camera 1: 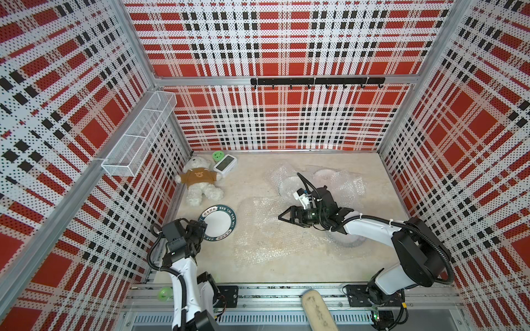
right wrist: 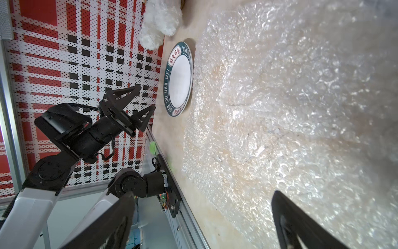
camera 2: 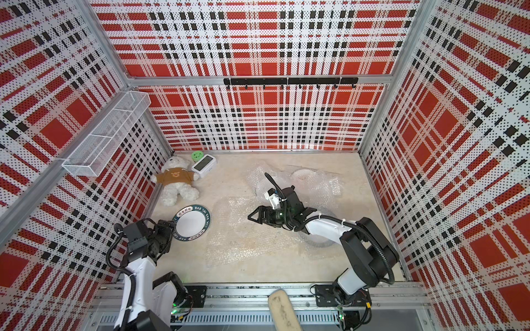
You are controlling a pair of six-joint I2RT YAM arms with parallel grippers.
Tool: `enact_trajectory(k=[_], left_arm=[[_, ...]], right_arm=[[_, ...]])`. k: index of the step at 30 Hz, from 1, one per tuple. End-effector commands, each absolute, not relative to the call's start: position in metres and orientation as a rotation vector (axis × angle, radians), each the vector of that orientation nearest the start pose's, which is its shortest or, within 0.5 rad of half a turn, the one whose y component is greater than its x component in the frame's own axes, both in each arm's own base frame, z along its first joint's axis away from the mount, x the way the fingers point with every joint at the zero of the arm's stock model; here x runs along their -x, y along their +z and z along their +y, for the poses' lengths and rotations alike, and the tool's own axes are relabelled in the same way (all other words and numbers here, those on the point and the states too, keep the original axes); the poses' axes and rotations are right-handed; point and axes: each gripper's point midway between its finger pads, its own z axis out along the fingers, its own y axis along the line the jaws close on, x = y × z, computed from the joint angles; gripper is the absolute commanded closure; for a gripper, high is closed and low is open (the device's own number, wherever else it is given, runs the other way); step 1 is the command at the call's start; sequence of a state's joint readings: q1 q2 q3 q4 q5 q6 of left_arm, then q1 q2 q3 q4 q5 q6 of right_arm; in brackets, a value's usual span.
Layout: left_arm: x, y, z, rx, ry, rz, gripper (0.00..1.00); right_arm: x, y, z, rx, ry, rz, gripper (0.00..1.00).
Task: Unpack dinner plates from bubble wrap
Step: Place the plate at the center of the board, then adjust the bubble wrap at the center of the board.
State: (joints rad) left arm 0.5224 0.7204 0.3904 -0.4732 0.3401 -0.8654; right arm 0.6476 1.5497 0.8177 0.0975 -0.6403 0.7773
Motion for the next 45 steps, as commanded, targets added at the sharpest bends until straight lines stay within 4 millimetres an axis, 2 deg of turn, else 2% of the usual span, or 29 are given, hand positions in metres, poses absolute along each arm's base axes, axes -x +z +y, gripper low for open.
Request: enact_trajectory(k=[1,4,7,10,13,15,18,24,28,37,42,45], left_arm=[[-0.233,0.113,0.038,1.291,-0.682,2.025,0.20],[-0.228,0.133,0.017,1.158,-0.665,2.070,0.20],[-0.214,0.135,-0.009,1.063,-0.649,2.146,0.20],[-0.197,0.115,-0.040,1.015,-0.680,2.238,0.21],[-0.184,0.088,-0.057,0.988,-0.636,2.308,0.20],[-0.180,0.072,-0.073,0.940,-0.622,2.364,0.20],[-0.180,0.057,-0.086,0.884,-0.566,2.420,0.17],[-0.188,0.044,-0.088,0.809,-0.421,2.465,0.10],[-0.193,0.043,-0.086,0.783,-0.383,2.452,0.06],[-0.202,0.032,-0.090,0.774,-0.441,2.487,0.17],[-0.217,0.032,-0.112,0.706,-0.612,2.490,0.22],[-0.227,0.038,-0.123,0.640,-0.653,2.491,0.26]], right_arm=[[-0.283,0.154,0.329,0.295,1.391,2.398,0.00],[-0.298,0.165,0.329,0.300,1.386,2.381,0.00],[-0.310,0.174,0.327,0.305,1.373,2.358,0.00],[-0.321,0.182,0.323,0.291,1.373,2.339,0.00],[-0.327,0.187,0.315,0.272,1.360,2.322,0.00],[-0.326,0.188,0.312,0.269,1.354,2.323,0.00],[-0.320,0.185,0.305,0.255,1.334,2.338,0.00],[-0.309,0.179,0.281,0.209,1.281,2.356,0.00],[-0.303,0.179,0.271,0.194,1.255,2.364,0.00],[-0.288,0.172,0.260,0.179,1.218,2.397,0.00],[-0.280,0.168,0.253,0.163,1.195,2.415,0.00],[-0.280,0.169,0.251,0.155,1.185,2.411,0.00]])
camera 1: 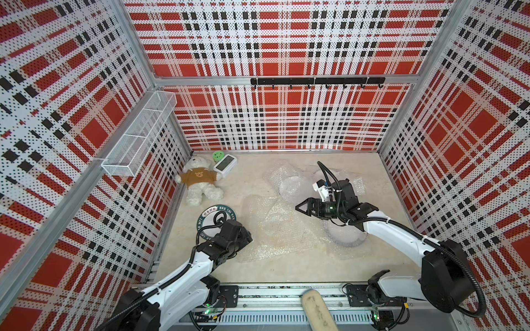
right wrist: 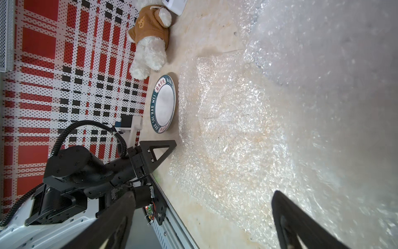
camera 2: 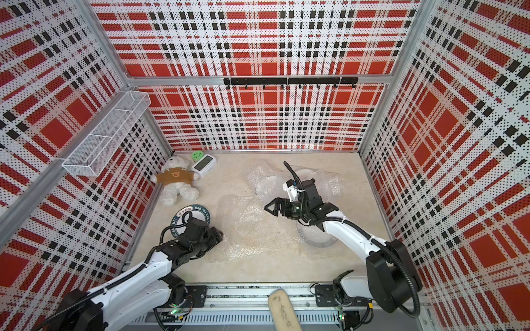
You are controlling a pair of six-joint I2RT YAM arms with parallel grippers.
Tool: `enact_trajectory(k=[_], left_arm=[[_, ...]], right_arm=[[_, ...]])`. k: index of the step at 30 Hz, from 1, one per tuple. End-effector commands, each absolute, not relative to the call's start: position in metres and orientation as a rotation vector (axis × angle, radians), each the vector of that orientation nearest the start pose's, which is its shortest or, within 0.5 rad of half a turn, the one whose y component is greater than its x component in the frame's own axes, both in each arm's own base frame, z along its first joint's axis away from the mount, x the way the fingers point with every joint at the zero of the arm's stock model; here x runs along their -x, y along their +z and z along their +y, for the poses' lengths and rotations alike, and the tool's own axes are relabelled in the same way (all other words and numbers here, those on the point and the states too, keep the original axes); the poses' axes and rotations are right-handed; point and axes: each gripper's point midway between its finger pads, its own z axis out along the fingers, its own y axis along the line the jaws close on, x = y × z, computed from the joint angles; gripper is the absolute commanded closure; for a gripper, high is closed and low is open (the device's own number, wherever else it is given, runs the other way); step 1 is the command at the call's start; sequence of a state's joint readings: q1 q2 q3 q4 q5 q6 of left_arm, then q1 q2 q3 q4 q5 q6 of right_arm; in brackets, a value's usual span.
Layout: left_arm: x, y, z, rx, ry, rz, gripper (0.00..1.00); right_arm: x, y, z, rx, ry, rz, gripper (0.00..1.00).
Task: Unpack dinner plates from bubble wrap
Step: Adjust the bubble wrap at the center of the board.
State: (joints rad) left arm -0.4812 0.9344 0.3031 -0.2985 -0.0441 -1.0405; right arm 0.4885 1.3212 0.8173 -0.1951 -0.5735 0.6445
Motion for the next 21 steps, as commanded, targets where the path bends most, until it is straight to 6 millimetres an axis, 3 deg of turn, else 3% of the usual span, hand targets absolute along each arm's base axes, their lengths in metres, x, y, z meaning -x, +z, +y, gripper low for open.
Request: enact_trajectory(k=[1,9,18,21], left_arm=[[-0.230,0.039,-0.128,0.622,-0.675,2.488,0.27],[-0.248,0.036,-0.149,0.571,-0.717,2.508,0.55],[-0.267,0.051,-0.171,0.524,-0.817,2.469,1.00],[-0.274,0.065,-0.176,0.496,-0.846,2.429,1.00]], right_arm=[[-0.279,0.169,0.251,0.158,1.185,2.413,0.00],[-0.281,0.171,0.251,0.163,1.174,2.416,0.00],[-0.281,0.167,0.247,0.161,1.137,2.425,0.00],[-0.282,0.168,0.244,0.161,1.110,2.426,0.00]])
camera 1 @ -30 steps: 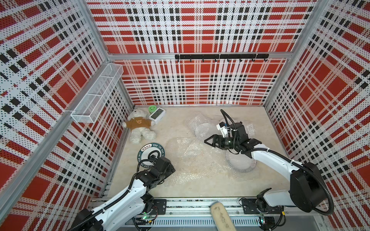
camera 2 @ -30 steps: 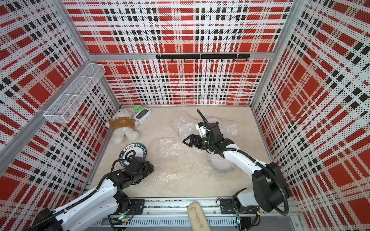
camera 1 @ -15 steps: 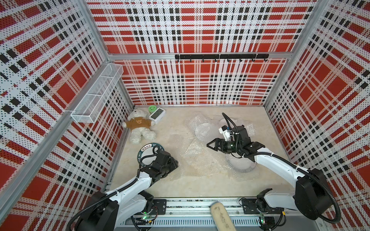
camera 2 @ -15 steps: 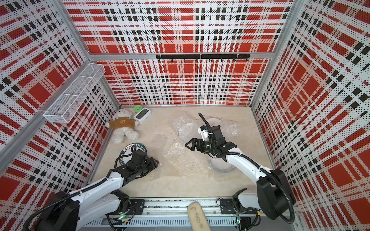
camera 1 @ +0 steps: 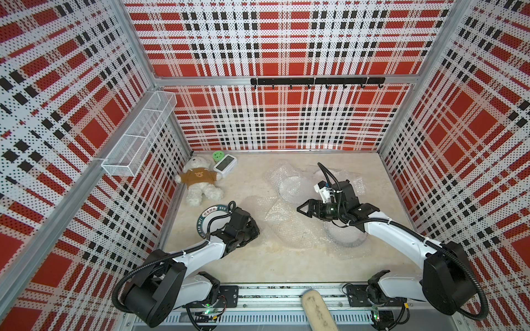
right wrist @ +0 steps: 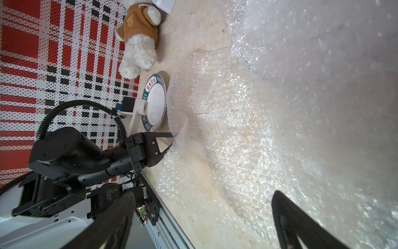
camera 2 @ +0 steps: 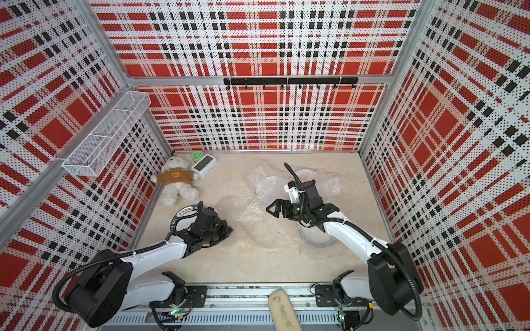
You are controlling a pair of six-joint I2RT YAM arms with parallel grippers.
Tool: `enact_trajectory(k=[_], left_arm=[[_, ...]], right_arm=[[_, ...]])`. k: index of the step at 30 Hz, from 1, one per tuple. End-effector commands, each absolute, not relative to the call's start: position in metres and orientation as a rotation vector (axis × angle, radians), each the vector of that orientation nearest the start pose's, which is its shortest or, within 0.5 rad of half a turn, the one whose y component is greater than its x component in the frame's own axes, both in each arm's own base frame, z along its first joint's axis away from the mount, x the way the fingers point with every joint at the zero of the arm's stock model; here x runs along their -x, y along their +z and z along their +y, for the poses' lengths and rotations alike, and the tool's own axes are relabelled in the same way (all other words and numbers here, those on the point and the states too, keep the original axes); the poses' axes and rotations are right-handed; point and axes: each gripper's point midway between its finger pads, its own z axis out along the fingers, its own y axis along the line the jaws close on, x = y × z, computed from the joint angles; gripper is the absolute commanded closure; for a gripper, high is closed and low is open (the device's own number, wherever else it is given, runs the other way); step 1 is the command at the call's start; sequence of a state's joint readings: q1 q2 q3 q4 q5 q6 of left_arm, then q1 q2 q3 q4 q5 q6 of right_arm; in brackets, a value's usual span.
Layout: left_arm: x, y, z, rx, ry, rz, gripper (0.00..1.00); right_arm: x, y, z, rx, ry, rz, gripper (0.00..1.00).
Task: Unpack dinner plates from bubble wrap
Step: Adjust the bubble wrap at the center of the board.
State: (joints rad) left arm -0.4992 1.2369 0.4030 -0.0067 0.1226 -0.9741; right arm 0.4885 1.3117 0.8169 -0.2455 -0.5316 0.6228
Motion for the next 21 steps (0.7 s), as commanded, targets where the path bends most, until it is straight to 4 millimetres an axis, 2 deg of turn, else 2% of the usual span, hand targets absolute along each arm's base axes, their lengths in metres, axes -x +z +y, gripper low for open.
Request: enact_trajectory(k=[1,8,10,13,15,19,21], left_arm=[[-0.276,0.071,-0.178,0.482,-0.864,2.419,1.00],[-0.284,0.085,-0.179,0.470,-0.908,2.376,1.00],[-0.286,0.095,-0.186,0.432,-0.947,2.362,1.00],[-0.292,0.115,-0.185,0.435,-0.998,2.313,1.00],[-0.293,0.133,-0.179,0.452,-1.023,2.263,1.00],[-0.283,0.160,-0.148,0.486,-0.848,2.258,1.00],[-0.276,0.170,-0.134,0.494,-0.789,2.247,1.00]], right_arm=[[-0.283,0.168,0.244,0.164,1.106,2.426,0.00],[-0.285,0.167,0.244,0.168,1.091,2.434,0.00],[-0.285,0.167,0.243,0.174,1.082,2.439,0.00],[-0.287,0.166,0.237,0.177,1.020,2.454,0.00],[-0.289,0.165,0.230,0.161,1.003,2.458,0.00],[-0.301,0.170,0.222,0.034,1.247,2.388,0.00],[-0.307,0.168,0.212,0.004,1.207,2.392,0.00]])
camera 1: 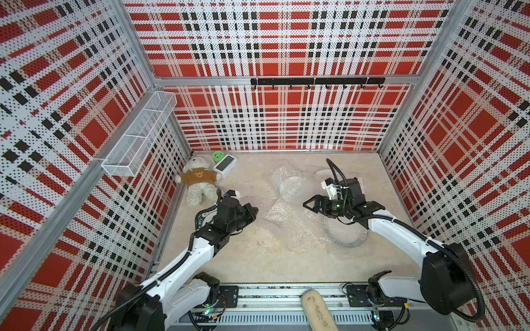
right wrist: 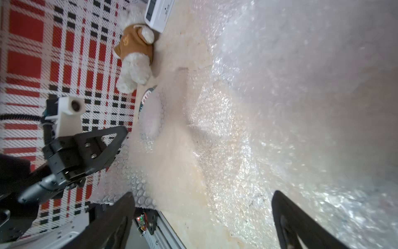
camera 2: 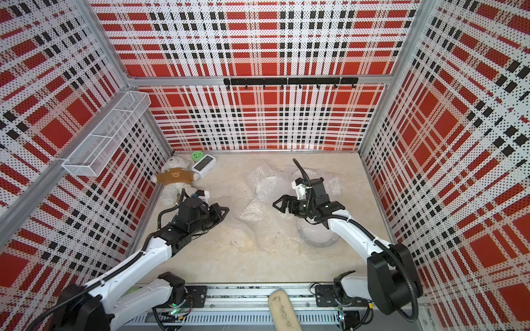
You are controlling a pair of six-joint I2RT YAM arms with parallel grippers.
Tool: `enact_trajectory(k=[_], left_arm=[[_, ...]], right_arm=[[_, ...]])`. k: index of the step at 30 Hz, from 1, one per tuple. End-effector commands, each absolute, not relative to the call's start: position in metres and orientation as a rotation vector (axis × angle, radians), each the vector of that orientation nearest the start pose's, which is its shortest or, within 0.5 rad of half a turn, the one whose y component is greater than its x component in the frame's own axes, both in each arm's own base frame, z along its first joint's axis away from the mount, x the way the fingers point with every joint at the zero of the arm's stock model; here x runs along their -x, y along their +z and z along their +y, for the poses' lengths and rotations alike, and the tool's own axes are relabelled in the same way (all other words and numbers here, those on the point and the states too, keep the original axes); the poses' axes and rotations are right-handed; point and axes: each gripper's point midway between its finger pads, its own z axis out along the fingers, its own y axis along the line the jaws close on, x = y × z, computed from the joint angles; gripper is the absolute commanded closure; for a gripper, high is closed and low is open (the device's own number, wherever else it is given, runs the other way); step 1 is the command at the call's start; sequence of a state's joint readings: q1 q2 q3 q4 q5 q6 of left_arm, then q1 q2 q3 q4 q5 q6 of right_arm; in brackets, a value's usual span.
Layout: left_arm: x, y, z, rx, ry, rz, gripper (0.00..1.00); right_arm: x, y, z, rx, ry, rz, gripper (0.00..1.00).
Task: Unpack dinner plates from bubble wrap
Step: Adjust the bubble wrap at the center of the board.
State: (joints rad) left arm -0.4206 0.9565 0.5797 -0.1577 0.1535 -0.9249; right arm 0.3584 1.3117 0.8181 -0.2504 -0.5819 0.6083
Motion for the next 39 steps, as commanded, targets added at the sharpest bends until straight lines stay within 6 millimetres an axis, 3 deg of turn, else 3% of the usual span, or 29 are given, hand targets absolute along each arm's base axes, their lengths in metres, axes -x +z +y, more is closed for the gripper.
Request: enact_trajectory(k=[1,4,9,10,11,13,15,17,21,24,31,33,39], left_arm=[[-0.273,0.175,-0.126,0.506,-0.769,2.235,1.00],[-0.264,0.170,-0.111,0.534,-0.732,2.259,1.00],[-0.253,0.147,-0.109,0.535,-0.764,2.311,1.00],[-0.248,0.141,-0.106,0.548,-0.738,2.343,0.86],[-0.244,0.133,-0.102,0.557,-0.699,2.373,0.59],[-0.232,0.110,-0.090,0.609,-0.606,2.441,0.26],[-0.225,0.092,-0.088,0.635,-0.580,2.474,0.10],[-0.223,0.079,-0.094,0.619,-0.561,2.500,0.00],[-0.226,0.058,-0.100,0.593,-0.495,2.537,0.01],[-0.232,0.046,-0.097,0.607,-0.476,2.520,0.01],[-0.235,0.055,-0.072,0.620,-0.340,2.459,0.01],[-0.236,0.052,-0.071,0.639,-0.388,2.440,0.01],[-0.244,0.050,-0.092,0.591,-0.588,2.431,0.01]], right_arm=[[-0.309,0.165,0.207,-0.003,1.155,2.411,0.00],[-0.311,0.156,0.202,0.010,1.076,2.465,0.00],[-0.313,0.151,0.205,-0.005,1.109,2.469,0.00],[-0.311,0.151,0.207,-0.004,1.125,2.471,0.00],[-0.310,0.150,0.208,-0.004,1.132,2.475,0.00],[-0.307,0.148,0.206,-0.011,1.128,2.477,0.00],[-0.304,0.148,0.208,-0.006,1.143,2.470,0.00],[-0.299,0.148,0.214,0.010,1.160,2.472,0.00],[-0.288,0.142,0.233,0.074,1.194,2.500,0.00],[-0.286,0.137,0.237,0.064,1.216,2.502,0.00],[-0.284,0.130,0.238,0.056,1.233,2.516,0.00],[-0.284,0.128,0.239,0.057,1.238,2.519,0.00],[-0.287,0.128,0.240,0.063,1.236,2.525,0.00]])
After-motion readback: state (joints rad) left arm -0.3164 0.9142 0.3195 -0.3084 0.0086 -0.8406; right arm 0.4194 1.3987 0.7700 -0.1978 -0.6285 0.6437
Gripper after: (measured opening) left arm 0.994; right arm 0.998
